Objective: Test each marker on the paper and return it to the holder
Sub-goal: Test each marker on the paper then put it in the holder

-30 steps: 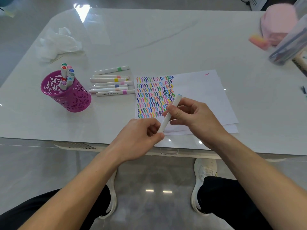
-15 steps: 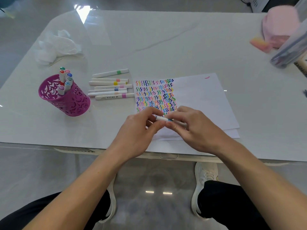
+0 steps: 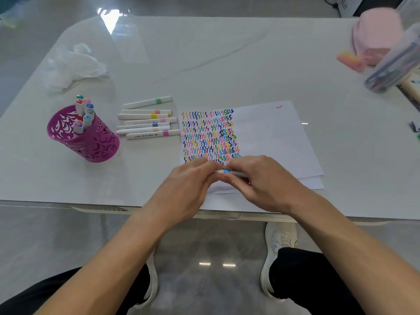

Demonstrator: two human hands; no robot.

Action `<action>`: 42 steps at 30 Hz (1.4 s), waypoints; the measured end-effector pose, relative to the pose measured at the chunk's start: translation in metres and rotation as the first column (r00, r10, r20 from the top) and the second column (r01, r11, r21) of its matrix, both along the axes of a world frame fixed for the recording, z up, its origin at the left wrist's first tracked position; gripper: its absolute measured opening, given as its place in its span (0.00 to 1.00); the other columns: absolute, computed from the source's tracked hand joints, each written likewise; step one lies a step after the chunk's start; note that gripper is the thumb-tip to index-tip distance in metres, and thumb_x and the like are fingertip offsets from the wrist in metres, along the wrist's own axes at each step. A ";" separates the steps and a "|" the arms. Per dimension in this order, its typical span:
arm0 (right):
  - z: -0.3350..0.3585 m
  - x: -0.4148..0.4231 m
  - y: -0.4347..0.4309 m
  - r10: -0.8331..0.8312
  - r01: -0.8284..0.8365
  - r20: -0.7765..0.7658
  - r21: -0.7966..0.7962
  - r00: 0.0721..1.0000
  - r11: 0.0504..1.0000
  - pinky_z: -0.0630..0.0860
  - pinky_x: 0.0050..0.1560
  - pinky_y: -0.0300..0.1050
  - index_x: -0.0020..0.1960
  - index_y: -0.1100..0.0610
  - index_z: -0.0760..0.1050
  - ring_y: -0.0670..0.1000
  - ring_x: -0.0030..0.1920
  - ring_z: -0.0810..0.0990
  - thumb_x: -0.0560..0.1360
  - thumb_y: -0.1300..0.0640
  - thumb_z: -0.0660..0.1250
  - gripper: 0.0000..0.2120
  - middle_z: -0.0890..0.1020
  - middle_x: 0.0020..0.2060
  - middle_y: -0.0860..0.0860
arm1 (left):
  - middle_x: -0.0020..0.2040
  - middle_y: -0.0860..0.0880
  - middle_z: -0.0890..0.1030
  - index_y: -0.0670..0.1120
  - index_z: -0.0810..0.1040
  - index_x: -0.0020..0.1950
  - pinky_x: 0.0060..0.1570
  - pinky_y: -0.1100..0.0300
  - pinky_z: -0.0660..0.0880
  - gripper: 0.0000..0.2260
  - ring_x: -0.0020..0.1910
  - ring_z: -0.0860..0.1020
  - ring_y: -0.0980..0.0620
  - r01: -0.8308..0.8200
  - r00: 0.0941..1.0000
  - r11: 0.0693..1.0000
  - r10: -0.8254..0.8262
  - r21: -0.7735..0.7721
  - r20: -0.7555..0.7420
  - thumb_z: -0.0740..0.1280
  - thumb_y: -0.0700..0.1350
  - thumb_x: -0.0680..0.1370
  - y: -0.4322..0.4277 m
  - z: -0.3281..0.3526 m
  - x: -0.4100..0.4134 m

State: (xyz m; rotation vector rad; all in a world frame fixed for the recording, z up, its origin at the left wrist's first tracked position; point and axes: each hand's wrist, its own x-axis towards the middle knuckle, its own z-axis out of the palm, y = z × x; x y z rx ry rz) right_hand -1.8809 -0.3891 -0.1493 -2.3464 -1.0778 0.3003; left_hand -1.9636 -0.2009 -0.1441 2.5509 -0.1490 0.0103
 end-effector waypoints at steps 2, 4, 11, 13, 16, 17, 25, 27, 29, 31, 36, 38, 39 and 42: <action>-0.002 -0.001 0.002 -0.008 0.009 -0.021 0.021 1.000 1.000 0.72 0.36 0.49 0.46 0.53 0.77 0.48 0.33 0.72 0.83 0.43 0.62 0.15 0.72 0.31 0.43 | 0.45 0.56 0.78 0.50 0.80 0.59 0.42 0.61 0.69 0.11 0.43 0.75 0.54 -0.043 0.999 0.999 0.043 -0.028 0.004 0.59 0.50 0.84 -0.001 0.001 0.000; -0.003 -0.001 0.004 -0.037 0.042 -0.064 0.083 0.997 0.996 0.73 0.39 0.45 0.48 0.53 0.80 0.47 0.37 0.74 0.83 0.44 0.64 0.14 0.74 0.35 0.42 | 0.42 0.62 0.77 0.52 0.80 0.57 0.42 0.65 0.71 0.08 0.41 0.76 0.59 -0.138 0.990 0.985 0.138 -0.106 -0.010 0.62 0.51 0.83 -0.001 0.002 0.001; 0.010 0.002 0.010 -0.208 0.271 -0.233 0.281 0.950 0.921 0.68 0.39 0.33 0.50 0.51 0.84 0.46 0.38 0.73 0.76 0.48 0.76 0.08 0.75 0.37 0.46 | 0.42 0.57 0.83 0.54 0.79 0.53 0.44 0.61 0.79 0.05 0.40 0.82 0.59 -0.381 0.924 0.828 0.359 -0.412 -0.135 0.70 0.52 0.79 -0.003 0.006 0.004; 0.014 0.000 0.011 -0.204 0.281 -0.258 0.313 0.944 0.907 0.69 0.38 0.35 0.47 0.50 0.82 0.46 0.36 0.73 0.76 0.51 0.76 0.04 0.78 0.35 0.48 | 0.46 0.59 0.84 0.54 0.81 0.55 0.48 0.59 0.79 0.05 0.45 0.82 0.61 -0.367 0.930 0.841 0.338 -0.398 -0.145 0.69 0.50 0.80 -0.003 0.006 0.004; 0.018 -0.001 0.012 -0.192 0.320 -0.350 0.359 0.917 0.877 0.72 0.39 0.39 0.44 0.51 0.81 0.47 0.34 0.75 0.78 0.55 0.73 0.05 0.80 0.34 0.47 | 0.50 0.61 0.84 0.55 0.82 0.59 0.51 0.66 0.76 0.09 0.51 0.80 0.63 -0.306 0.952 0.877 0.276 -0.370 -0.134 0.69 0.50 0.79 -0.004 0.010 0.003; 0.019 -0.001 0.011 -0.177 0.330 -0.389 0.372 0.904 0.868 0.75 0.40 0.42 0.45 0.53 0.81 0.50 0.36 0.78 0.79 0.57 0.71 0.04 0.82 0.35 0.48 | 0.50 0.61 0.84 0.56 0.82 0.59 0.52 0.66 0.76 0.09 0.51 0.80 0.63 -0.286 0.958 0.886 0.254 -0.365 -0.134 0.69 0.51 0.79 -0.005 0.011 0.002; 0.023 0.004 0.006 -0.112 0.446 -0.605 0.437 0.789 0.781 0.80 0.41 0.40 0.51 0.61 0.80 0.53 0.36 0.86 0.77 0.61 0.73 0.05 0.87 0.38 0.55 | 0.45 0.58 0.81 0.54 0.81 0.54 0.42 0.63 0.73 0.04 0.43 0.76 0.56 -0.222 0.974 0.962 0.225 -0.162 0.005 0.67 0.50 0.81 0.000 0.009 0.002; 0.021 0.008 0.003 -0.144 0.416 -0.566 0.388 0.812 0.823 0.81 0.42 0.41 0.50 0.60 0.81 0.52 0.37 0.87 0.77 0.59 0.74 0.05 0.87 0.38 0.53 | 0.48 0.58 0.80 0.53 0.80 0.57 0.44 0.60 0.75 0.06 0.44 0.76 0.57 -0.200 0.979 0.973 0.204 -0.113 0.029 0.67 0.48 0.81 0.003 0.008 0.002; 0.017 0.008 0.004 -0.144 0.373 -0.547 0.333 0.825 0.866 0.83 0.45 0.43 0.50 0.58 0.81 0.51 0.38 0.87 0.77 0.58 0.74 0.05 0.87 0.38 0.53 | 0.50 0.57 0.79 0.53 0.79 0.61 0.46 0.57 0.75 0.09 0.46 0.75 0.55 -0.139 0.989 0.988 0.142 -0.060 0.040 0.65 0.47 0.82 0.003 0.005 0.001; 0.013 0.006 0.005 -0.130 0.325 -0.535 0.288 0.835 0.901 0.84 0.46 0.46 0.51 0.56 0.82 0.51 0.39 0.87 0.77 0.58 0.74 0.04 0.87 0.39 0.52 | 0.50 0.56 0.78 0.52 0.77 0.63 0.46 0.57 0.73 0.10 0.48 0.75 0.54 -0.083 0.996 0.996 0.084 -0.013 0.037 0.62 0.49 0.83 0.001 0.003 0.000; 0.007 0.004 0.005 -0.109 0.258 -0.527 0.219 0.843 0.941 0.84 0.47 0.50 0.50 0.56 0.85 0.51 0.37 0.86 0.78 0.54 0.74 0.05 0.86 0.36 0.51 | 0.47 0.55 0.76 0.50 0.78 0.56 0.41 0.54 0.72 0.16 0.45 0.75 0.52 -0.047 0.999 0.995 0.046 0.092 0.013 0.55 0.56 0.82 0.002 0.001 0.000; 0.008 0.003 0.006 -0.110 0.276 -0.554 0.226 0.825 0.934 0.83 0.45 0.48 0.50 0.57 0.85 0.52 0.37 0.86 0.78 0.55 0.74 0.05 0.86 0.36 0.52 | 0.46 0.55 0.76 0.50 0.77 0.55 0.41 0.53 0.74 0.14 0.44 0.74 0.52 -0.049 0.999 0.996 0.050 0.069 -0.002 0.56 0.55 0.83 0.002 0.000 0.000; 0.008 0.003 0.007 -0.111 0.295 -0.570 0.241 0.814 0.925 0.83 0.44 0.46 0.51 0.57 0.84 0.52 0.37 0.86 0.78 0.56 0.74 0.06 0.86 0.36 0.53 | 0.45 0.56 0.76 0.50 0.77 0.54 0.41 0.53 0.74 0.12 0.43 0.75 0.52 -0.059 0.998 0.998 0.059 0.038 0.002 0.57 0.54 0.83 0.002 0.000 0.000; 0.010 0.002 0.010 -0.126 0.392 -0.634 0.300 0.763 0.870 0.83 0.46 0.46 0.57 0.58 0.80 0.53 0.41 0.87 0.76 0.52 0.75 0.14 0.86 0.40 0.56 | 0.41 0.59 0.79 0.51 0.78 0.54 0.43 0.55 0.75 0.09 0.42 0.78 0.55 -0.159 0.987 0.979 0.162 -0.131 0.012 0.61 0.52 0.83 -0.002 0.006 0.001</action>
